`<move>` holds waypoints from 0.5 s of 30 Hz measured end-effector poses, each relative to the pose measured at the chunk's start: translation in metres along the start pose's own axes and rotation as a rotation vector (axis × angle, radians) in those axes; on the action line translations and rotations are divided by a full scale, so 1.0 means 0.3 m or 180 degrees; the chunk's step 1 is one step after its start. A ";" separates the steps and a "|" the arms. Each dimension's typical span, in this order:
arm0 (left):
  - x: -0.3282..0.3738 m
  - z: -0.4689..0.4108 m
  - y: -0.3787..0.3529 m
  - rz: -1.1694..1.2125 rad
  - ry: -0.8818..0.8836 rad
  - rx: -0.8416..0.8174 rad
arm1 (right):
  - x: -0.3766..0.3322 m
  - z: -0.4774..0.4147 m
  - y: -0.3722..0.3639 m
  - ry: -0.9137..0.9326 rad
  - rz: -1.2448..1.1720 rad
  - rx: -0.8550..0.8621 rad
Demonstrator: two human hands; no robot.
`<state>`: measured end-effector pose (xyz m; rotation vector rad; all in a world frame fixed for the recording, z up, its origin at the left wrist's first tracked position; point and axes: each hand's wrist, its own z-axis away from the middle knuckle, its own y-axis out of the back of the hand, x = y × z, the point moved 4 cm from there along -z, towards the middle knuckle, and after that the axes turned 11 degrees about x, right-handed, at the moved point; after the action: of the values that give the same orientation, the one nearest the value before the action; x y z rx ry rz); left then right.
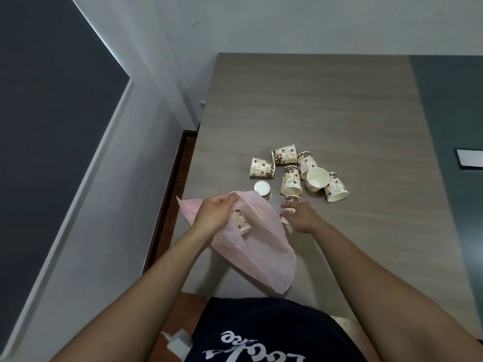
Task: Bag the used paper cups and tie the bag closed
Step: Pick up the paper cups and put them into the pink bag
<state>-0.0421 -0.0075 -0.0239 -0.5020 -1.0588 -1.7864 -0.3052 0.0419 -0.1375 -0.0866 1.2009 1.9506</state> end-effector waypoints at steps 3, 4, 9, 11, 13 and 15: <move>0.007 0.001 0.008 -0.0098 -0.0083 -0.0062 | 0.073 -0.002 -0.107 -0.0250 0.0513 -0.0216; 0.007 0.002 0.010 -0.0076 -0.0092 -0.0080 | 0.099 0.003 -0.130 -0.0411 0.0571 -0.0223; -0.017 -0.013 0.019 0.0027 -0.0130 -0.0156 | 0.164 0.043 -0.144 -0.0749 0.0625 0.0012; -0.019 -0.014 0.014 0.0006 -0.0132 -0.0187 | 0.194 0.048 -0.135 -0.0856 0.0674 0.0138; -0.004 0.001 0.014 -0.0015 -0.0113 -0.0212 | 0.228 0.051 -0.130 -0.1025 0.0459 0.0209; 0.014 0.014 0.011 -0.0018 -0.0078 -0.0217 | 0.262 0.062 -0.137 -0.1152 0.0210 0.0314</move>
<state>-0.0416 -0.0067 -0.0172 -0.5642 -1.0197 -1.8305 -0.3228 0.1123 -0.1918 0.3473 1.0647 1.8594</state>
